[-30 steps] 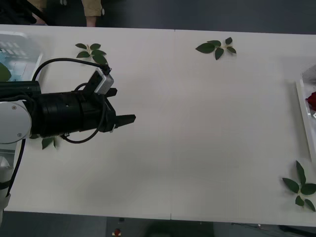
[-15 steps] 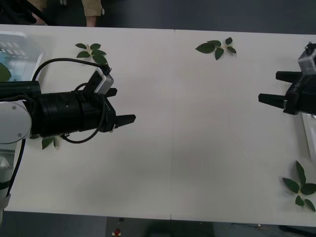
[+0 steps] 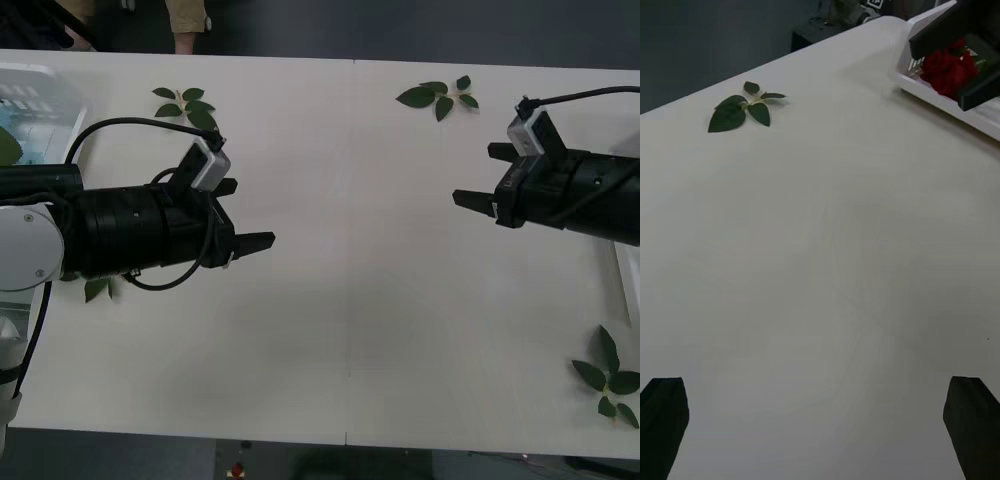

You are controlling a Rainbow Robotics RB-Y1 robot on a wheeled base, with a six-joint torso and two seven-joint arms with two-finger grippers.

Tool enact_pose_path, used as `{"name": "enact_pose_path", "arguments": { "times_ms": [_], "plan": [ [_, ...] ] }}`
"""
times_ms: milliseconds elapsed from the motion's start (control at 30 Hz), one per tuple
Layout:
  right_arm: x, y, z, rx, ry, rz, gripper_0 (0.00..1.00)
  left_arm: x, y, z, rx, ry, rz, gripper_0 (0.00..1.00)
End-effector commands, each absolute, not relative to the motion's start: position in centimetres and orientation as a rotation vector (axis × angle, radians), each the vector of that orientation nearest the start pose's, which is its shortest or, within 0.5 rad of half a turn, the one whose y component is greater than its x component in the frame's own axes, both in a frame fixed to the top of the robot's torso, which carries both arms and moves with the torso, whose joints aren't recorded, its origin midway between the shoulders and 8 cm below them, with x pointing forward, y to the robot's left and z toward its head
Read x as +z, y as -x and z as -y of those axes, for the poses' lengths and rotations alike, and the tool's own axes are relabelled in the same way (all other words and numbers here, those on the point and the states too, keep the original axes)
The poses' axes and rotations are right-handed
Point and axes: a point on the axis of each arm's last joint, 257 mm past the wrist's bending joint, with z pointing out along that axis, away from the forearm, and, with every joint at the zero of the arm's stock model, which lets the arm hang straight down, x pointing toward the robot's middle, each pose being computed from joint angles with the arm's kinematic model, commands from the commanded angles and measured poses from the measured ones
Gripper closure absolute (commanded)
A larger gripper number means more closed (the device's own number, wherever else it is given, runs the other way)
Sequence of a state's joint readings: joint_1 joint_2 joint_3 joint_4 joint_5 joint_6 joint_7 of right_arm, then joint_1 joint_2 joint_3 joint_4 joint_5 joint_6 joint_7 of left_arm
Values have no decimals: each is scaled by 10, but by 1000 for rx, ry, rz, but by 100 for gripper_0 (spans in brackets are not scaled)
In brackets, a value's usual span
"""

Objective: Put the red flowers into the right box and the blue flowers into the left box

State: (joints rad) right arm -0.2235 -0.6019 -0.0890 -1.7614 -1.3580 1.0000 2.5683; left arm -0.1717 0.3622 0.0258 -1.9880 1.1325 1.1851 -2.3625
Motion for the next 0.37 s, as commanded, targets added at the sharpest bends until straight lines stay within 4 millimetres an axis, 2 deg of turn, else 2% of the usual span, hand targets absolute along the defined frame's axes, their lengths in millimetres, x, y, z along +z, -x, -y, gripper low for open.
{"name": "enact_pose_path", "arguments": {
  "times_ms": [33,367],
  "plan": [
    [-132,-510,195,277,997,-1646,9,-137,-453,-90,-488,-1024,-1699,0],
    [-133,-510,195,278,998,-1649,8,-137,-453,-90,-488,-1024,-1699,0]
  ]
}}
